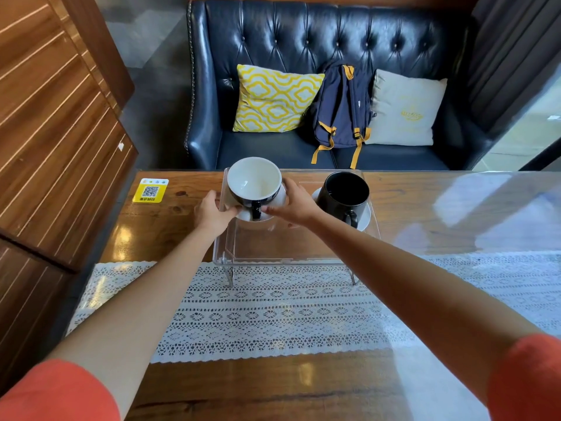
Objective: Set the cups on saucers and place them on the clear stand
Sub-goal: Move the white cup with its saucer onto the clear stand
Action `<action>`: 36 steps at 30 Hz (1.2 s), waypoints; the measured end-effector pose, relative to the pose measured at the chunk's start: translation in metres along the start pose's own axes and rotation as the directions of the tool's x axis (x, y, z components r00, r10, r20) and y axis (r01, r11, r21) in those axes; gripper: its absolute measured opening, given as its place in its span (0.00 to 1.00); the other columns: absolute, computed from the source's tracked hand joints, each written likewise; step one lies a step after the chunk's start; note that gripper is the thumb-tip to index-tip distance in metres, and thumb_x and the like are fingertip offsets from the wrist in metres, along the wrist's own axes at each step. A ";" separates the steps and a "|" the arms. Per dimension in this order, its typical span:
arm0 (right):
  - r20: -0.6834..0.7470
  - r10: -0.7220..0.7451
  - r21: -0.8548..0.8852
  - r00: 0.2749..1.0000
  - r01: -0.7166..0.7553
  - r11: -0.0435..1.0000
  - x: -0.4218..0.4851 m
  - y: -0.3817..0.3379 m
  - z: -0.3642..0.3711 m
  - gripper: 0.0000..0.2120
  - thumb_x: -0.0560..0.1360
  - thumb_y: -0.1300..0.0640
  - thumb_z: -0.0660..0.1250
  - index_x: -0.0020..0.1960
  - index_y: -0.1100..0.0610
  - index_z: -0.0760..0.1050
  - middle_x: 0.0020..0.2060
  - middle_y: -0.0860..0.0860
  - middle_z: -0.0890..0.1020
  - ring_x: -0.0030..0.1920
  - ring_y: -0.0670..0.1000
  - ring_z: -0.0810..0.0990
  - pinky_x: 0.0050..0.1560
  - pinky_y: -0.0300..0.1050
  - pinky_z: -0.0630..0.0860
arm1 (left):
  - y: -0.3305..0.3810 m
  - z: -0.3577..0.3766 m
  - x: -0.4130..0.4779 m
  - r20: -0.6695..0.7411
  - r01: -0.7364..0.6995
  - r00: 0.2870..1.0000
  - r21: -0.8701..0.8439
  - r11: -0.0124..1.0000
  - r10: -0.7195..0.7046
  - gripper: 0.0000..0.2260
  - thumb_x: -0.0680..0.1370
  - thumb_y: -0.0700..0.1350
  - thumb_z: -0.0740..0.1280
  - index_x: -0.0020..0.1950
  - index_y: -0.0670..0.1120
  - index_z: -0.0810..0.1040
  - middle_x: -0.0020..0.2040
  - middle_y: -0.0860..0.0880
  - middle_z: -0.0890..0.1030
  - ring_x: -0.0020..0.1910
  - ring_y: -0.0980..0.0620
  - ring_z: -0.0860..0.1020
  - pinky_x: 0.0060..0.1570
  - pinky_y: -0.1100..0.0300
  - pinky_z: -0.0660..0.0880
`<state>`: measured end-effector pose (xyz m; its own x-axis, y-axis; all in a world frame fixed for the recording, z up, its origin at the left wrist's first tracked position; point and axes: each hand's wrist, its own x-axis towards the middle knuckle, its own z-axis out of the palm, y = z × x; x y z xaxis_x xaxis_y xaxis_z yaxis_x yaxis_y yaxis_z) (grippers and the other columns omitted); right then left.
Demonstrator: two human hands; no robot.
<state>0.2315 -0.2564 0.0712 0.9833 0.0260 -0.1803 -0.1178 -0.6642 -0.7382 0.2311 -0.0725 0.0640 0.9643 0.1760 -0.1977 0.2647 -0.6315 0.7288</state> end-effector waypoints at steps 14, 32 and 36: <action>-0.055 0.010 -0.029 0.998 -0.011 1.000 0.002 0.004 0.011 0.41 0.65 0.44 0.72 0.73 0.48 0.59 0.66 0.55 0.71 0.67 0.54 0.68 0.63 0.53 0.69 | -0.003 0.002 0.000 0.003 -0.024 1.000 -0.023 0.999 0.024 0.19 0.71 0.48 0.72 0.57 0.41 0.72 0.58 0.42 0.79 0.59 0.41 0.74 0.49 0.51 0.71; -0.165 0.040 -0.017 0.986 -0.043 0.999 -0.012 -0.006 0.022 0.37 0.63 0.39 0.72 0.66 0.50 0.63 0.64 0.51 0.68 0.61 0.54 0.75 0.45 0.47 0.74 | -0.002 0.003 -0.002 -0.015 -0.007 1.000 -0.006 1.000 0.007 0.20 0.72 0.47 0.71 0.59 0.41 0.70 0.61 0.40 0.77 0.61 0.40 0.74 0.52 0.50 0.70; -0.144 0.032 -0.009 0.989 -0.034 0.999 -0.011 -0.004 0.022 0.36 0.65 0.41 0.72 0.67 0.50 0.63 0.64 0.52 0.68 0.61 0.53 0.75 0.40 0.41 0.71 | -0.002 0.005 -0.002 -0.002 0.005 1.000 -0.025 1.000 -0.005 0.23 0.72 0.48 0.70 0.63 0.41 0.69 0.63 0.40 0.76 0.62 0.40 0.73 0.54 0.49 0.70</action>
<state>0.2183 -0.2373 0.0617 0.9888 -0.1029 -0.1085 -0.1495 -0.6716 -0.7257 0.2283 -0.0753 0.0600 0.9629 0.1805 -0.2004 0.2694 -0.6112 0.7442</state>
